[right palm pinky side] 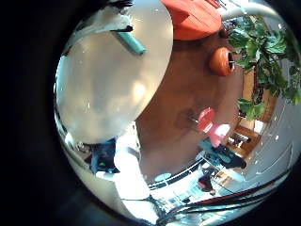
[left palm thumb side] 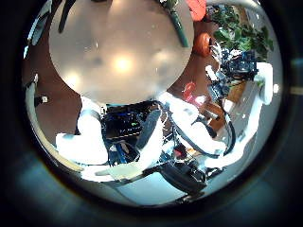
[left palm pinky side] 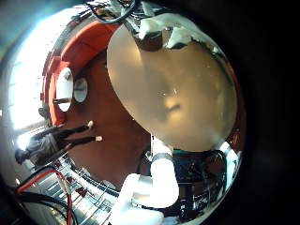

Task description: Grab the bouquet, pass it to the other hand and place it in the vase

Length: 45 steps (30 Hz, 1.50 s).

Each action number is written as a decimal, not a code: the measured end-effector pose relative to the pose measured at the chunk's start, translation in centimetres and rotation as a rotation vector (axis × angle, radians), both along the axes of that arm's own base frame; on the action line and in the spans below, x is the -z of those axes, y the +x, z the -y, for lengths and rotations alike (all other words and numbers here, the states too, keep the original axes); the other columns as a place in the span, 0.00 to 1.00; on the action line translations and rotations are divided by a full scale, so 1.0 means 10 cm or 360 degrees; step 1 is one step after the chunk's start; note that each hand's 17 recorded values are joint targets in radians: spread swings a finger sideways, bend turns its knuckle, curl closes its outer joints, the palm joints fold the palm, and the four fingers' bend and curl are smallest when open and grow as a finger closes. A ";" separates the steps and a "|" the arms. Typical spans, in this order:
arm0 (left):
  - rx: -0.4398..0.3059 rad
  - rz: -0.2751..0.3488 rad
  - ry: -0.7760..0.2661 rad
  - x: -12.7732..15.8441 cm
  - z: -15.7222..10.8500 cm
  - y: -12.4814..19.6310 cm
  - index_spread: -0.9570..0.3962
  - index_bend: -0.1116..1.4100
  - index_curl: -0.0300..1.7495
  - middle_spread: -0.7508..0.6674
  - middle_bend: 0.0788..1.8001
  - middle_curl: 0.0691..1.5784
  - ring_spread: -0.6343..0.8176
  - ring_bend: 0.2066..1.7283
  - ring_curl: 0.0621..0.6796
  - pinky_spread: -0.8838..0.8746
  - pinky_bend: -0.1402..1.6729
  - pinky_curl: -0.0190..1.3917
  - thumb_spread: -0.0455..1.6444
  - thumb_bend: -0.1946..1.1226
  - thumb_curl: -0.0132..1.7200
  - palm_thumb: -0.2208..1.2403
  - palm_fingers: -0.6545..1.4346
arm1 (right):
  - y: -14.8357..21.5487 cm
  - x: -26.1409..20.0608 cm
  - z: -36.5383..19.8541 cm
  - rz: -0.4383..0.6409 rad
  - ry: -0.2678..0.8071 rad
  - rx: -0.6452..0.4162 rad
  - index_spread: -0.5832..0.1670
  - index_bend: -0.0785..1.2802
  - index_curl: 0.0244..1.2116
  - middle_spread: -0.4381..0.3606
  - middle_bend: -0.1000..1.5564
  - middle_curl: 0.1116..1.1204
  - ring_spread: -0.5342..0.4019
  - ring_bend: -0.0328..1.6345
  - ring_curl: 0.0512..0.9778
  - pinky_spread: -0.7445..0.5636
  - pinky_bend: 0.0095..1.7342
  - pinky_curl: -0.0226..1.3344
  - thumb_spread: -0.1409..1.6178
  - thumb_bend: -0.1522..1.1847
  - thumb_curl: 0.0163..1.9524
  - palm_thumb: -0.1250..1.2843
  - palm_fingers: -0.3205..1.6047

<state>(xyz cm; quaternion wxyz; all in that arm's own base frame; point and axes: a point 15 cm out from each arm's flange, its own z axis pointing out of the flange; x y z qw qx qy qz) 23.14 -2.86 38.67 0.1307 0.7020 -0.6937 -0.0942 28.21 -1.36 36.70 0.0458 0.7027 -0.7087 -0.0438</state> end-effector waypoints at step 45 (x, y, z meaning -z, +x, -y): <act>0.0258 -0.0055 -0.0079 0.07 0.29 -0.14 0.67 0.20 0.24 0.72 0.06 0.16 0.76 0.22 0.16 0.78 0.21 0.23 0.71 0.13 0.17 0.27 0.43 | 1.34 1.34 0.50 -0.0542 0.0082 0.0206 0.42 0.19 0.31 0.40 0.37 0.34 0.39 0.58 0.26 0.56 0.50 0.01 0.67 0.09 0.20 0.47 0.35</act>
